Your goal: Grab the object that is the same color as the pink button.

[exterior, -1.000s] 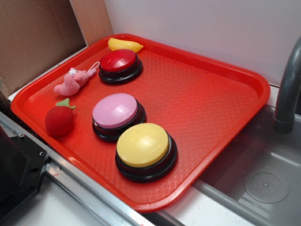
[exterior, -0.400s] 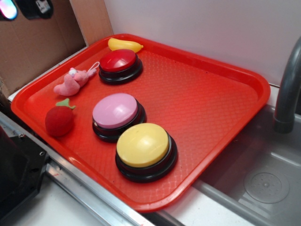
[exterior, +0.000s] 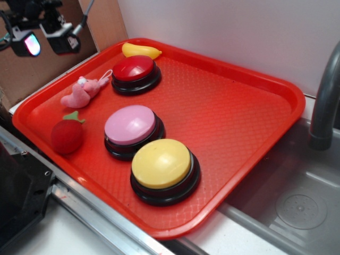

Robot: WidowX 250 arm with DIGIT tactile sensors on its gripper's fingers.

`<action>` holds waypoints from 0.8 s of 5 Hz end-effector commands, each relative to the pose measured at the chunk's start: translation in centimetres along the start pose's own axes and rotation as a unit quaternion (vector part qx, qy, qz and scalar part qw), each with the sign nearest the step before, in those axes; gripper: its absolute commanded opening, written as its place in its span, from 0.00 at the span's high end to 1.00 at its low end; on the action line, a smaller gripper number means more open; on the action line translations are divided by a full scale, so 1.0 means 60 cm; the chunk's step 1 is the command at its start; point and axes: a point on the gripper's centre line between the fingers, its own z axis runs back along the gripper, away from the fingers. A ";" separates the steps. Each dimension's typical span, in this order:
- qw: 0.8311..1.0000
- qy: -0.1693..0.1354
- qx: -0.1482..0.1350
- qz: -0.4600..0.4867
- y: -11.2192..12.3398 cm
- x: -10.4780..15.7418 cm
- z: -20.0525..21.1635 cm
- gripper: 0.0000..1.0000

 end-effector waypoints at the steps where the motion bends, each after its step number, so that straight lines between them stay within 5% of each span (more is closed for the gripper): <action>1: 0.999 -0.028 0.012 -0.029 0.031 0.030 -0.076 0.00; 4: 0.998 -0.035 0.041 0.030 0.015 0.053 -0.142 0.00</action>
